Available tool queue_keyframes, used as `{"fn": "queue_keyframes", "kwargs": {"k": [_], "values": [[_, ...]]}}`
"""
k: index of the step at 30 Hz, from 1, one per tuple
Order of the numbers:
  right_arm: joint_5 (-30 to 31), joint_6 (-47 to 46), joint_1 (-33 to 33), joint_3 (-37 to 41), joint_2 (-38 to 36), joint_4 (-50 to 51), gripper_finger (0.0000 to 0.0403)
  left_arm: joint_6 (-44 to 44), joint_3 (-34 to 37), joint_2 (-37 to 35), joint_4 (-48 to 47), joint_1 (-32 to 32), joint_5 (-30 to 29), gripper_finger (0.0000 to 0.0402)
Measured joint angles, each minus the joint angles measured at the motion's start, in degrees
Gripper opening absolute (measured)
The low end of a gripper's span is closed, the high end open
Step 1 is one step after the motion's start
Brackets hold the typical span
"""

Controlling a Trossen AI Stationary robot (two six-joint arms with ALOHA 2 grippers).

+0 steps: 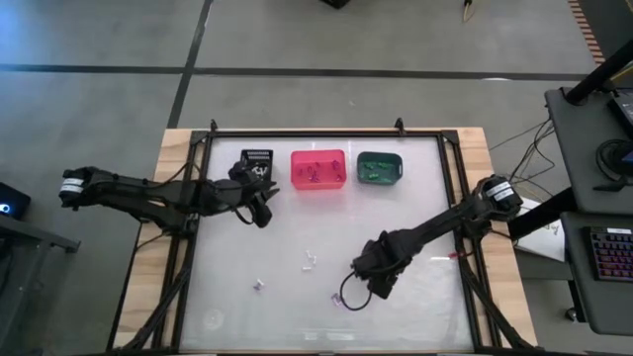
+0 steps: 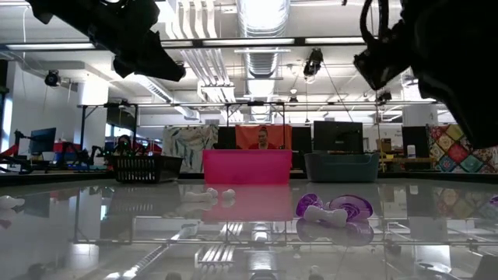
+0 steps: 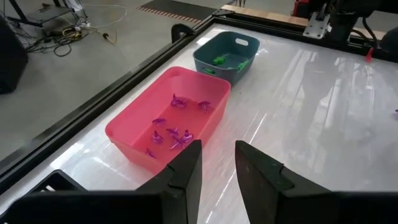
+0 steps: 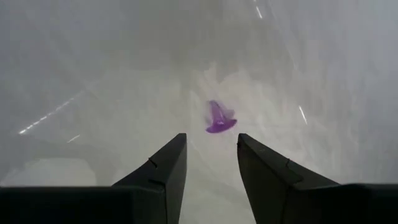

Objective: Sort Halloween decoration
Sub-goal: Put the purple hat toy into the pink bin

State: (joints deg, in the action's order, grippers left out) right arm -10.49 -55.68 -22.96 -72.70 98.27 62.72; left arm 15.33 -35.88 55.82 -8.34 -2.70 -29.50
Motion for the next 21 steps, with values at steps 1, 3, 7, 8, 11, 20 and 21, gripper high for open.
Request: {"fn": "queue_keyframes", "kwargs": {"k": [1, 3, 7, 8, 11, 20, 21], "values": [[0.00, -0.69, -0.18, 0.47, 0.01, -0.10, 0.0133, 0.00, 0.00, 0.02, 0.00, 0.00, 0.00, 0.0079], [0.13, -1.93, -0.56, 1.60, 0.01, -0.21, 0.0131, 0.00, 0.00, 0.02, 0.00, 0.00, 0.00, 0.0079], [0.29, -3.83, -1.07, 4.07, 0.01, -0.72, 0.0127, 0.02, 0.00, 0.06, -0.03, 0.00, 0.00, 0.0079], [0.37, -4.72, -1.07, 4.78, 0.01, -1.28, 0.0127, 0.02, 0.00, 0.06, -0.09, 0.00, 0.00, 0.0079], [0.42, -6.54, -1.06, 7.03, 0.00, -3.56, 0.0128, 0.02, 0.00, 0.06, -0.32, 0.00, 0.00, 0.0079], [-1.52, -6.75, -1.31, 10.94, -0.01, -11.69, 0.0123, 0.02, 0.00, 0.06, -0.70, 0.00, 0.00, 0.0079], [-1.50, -6.75, -1.31, 11.22, -0.01, -12.03, 0.0122, 0.02, 0.00, 0.06, -0.70, 0.00, 0.00, 0.0079]]}}
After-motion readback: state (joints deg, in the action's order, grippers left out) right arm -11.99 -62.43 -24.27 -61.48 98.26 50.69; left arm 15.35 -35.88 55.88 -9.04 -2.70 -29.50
